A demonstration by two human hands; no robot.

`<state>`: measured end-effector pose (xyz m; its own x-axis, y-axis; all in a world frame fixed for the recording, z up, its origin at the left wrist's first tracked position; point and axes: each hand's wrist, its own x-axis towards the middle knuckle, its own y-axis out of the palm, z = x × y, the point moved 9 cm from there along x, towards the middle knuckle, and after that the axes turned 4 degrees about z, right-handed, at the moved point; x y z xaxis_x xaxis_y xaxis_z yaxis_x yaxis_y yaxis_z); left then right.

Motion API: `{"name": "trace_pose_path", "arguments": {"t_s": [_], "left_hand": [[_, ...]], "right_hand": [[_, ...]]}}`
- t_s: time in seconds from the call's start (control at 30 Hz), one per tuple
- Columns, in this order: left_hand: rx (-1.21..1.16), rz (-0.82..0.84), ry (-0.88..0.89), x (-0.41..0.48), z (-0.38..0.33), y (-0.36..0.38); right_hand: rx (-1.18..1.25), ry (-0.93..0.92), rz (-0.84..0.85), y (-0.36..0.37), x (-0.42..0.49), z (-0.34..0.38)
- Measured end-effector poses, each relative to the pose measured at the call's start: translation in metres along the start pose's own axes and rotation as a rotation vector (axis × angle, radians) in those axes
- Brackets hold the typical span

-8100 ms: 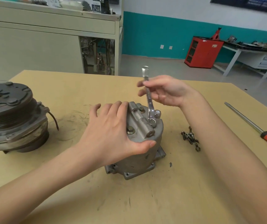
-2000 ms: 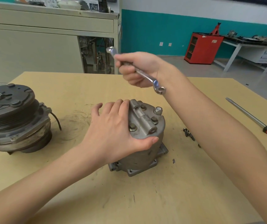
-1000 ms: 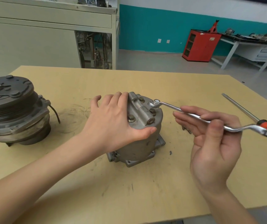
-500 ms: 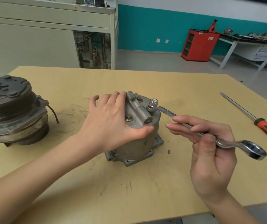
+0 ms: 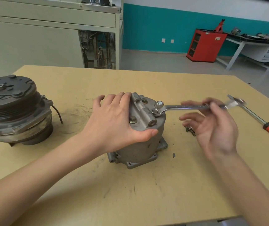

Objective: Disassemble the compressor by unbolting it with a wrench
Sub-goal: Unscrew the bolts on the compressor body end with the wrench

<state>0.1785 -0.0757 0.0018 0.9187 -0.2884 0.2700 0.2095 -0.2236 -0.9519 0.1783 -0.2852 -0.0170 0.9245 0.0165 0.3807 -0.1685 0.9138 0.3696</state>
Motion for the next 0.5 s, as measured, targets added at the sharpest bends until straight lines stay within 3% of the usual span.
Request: {"name": "trace_pose_path", "arguments": {"t_s": [0.13,0.2,0.37,0.5], "left_hand": [[-0.004,0.005,0.003,0.0,0.001,0.0],[-0.004,0.005,0.002,0.0,0.001,0.001],[-0.017,-0.005,0.007,0.001,0.0,0.001],[-0.01,-0.01,0.011,0.001,0.0,0.001]], "right_hand": [[-0.1,0.499,0.262,0.018,0.085,-0.038],[-0.24,0.625,0.446,0.047,0.112,-0.051],[-0.751,0.682,0.785,0.129,0.129,-0.071],[-0.897,0.687,0.918,0.164,0.115,-0.085]]}}
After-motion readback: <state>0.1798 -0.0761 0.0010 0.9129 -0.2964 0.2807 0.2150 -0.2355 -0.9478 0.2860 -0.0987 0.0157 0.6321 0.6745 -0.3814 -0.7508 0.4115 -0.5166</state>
